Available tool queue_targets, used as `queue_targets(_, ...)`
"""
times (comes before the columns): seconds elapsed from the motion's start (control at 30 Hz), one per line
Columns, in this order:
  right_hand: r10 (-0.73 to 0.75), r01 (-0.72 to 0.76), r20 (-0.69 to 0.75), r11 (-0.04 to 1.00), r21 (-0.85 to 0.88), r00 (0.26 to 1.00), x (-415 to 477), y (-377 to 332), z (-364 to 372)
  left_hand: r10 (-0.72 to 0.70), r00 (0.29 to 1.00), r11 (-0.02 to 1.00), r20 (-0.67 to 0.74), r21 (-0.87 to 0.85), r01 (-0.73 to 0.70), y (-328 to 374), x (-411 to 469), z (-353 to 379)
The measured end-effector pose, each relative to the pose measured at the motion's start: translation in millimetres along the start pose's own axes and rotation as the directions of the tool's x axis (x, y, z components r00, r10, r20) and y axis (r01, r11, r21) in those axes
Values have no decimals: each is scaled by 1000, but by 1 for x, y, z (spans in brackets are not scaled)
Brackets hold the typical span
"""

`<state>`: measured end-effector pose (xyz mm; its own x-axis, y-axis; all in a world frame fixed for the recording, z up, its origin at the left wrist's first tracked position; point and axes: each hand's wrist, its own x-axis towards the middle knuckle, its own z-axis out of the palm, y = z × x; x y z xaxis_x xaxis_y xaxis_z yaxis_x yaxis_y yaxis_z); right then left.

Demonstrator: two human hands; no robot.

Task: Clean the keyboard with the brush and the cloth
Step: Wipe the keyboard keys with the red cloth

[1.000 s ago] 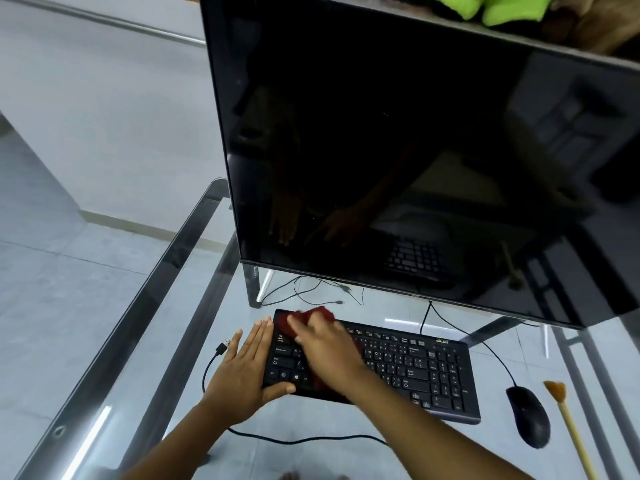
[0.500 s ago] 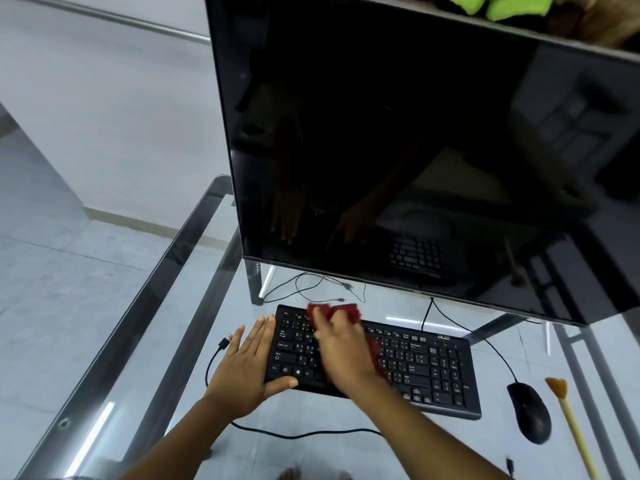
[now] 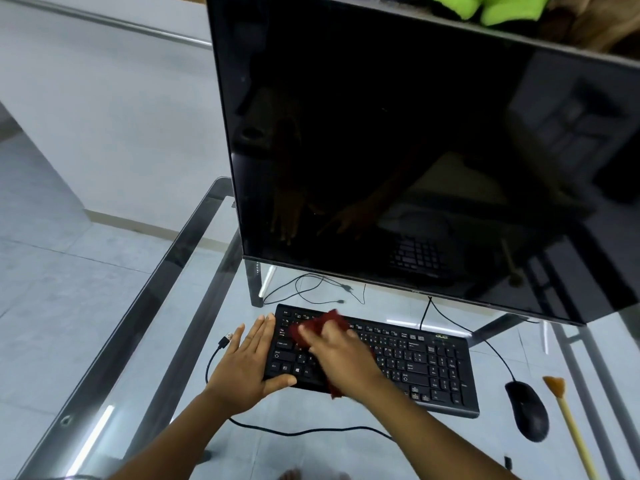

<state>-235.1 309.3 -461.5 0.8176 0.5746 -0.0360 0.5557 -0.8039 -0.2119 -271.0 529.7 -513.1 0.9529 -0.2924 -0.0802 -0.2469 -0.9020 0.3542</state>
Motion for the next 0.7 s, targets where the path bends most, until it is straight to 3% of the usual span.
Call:
queue_targets(0.1, 332, -332, -94, 943, 16, 939, -1, 22, -5, -47, 999, 996, -3, -72, 47, 6, 2, -6)
queue_targets(0.17, 315, -306, -74, 945, 114, 946, -9, 1, 3, -89, 995, 988, -34, -129, 84, 18, 9, -13)
queue_targets(0.27, 54, -54, 2, 997, 60, 999, -30, -17, 10, -46, 996, 987, -78, -154, 33, 44, 27, -20)
queue_targets(0.33, 171, -169, -62, 985, 42, 983, -31, 9, 2, -2, 994, 990, -110, -140, -13, 57, 38, -20)
queue_targets(0.43, 527, -518, -105, 849, 100, 843, -44, 46, -8, 102, 985, 995, -138, -4, -104, 76, 51, -10)
queue_targets(0.47, 550, -540, -116, 834, 111, 827, -47, 44, -7, 144, 982, 989, -123, 44, -140, 82, 53, -6)
queue_targets(0.6, 298, -294, -102, 955, 50, 949, -63, 30, 6, 216, 976, 968, -29, 140, -210, 94, 54, 11)
queue_targets(0.63, 306, -305, -108, 952, 29, 946, -66, 41, 3, 224, 974, 963, -20, 160, -218, 92, 53, 14)
queue_targets(0.7, 478, -475, -116, 878, 55, 871, -68, 65, -12, 235, 971, 953, -30, 203, -225, 90, 53, 15)
